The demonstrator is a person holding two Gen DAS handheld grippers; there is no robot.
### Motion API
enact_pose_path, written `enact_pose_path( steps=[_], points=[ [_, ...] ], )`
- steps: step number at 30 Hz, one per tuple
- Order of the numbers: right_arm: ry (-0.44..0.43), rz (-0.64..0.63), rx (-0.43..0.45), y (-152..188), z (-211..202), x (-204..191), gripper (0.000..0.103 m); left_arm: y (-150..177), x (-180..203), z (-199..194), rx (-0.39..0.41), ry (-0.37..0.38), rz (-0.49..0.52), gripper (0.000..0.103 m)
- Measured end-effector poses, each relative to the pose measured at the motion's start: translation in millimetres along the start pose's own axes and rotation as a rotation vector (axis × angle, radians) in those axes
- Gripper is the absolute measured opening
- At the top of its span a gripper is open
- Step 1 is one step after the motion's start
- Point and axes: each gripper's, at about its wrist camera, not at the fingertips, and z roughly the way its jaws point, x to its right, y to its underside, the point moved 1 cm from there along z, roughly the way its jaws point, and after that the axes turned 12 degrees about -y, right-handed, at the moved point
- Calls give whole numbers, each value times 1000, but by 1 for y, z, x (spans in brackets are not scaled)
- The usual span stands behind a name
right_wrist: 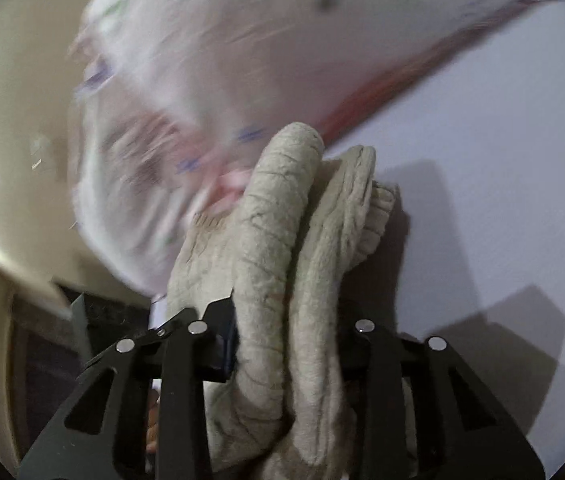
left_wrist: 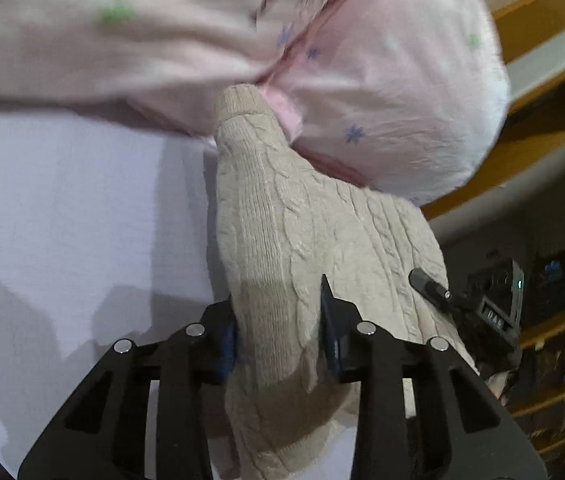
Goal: Fold small clothes
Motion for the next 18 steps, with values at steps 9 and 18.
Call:
enact_pose_path(
  steps=[9,18],
  points=[
    [132,-99,-63,17,49,-26,51,5,-74,-80,196,-293,3,40],
    [120,-98,-157,42,62,-50,14,68,-34,-95,180,-145,165,41]
  ],
)
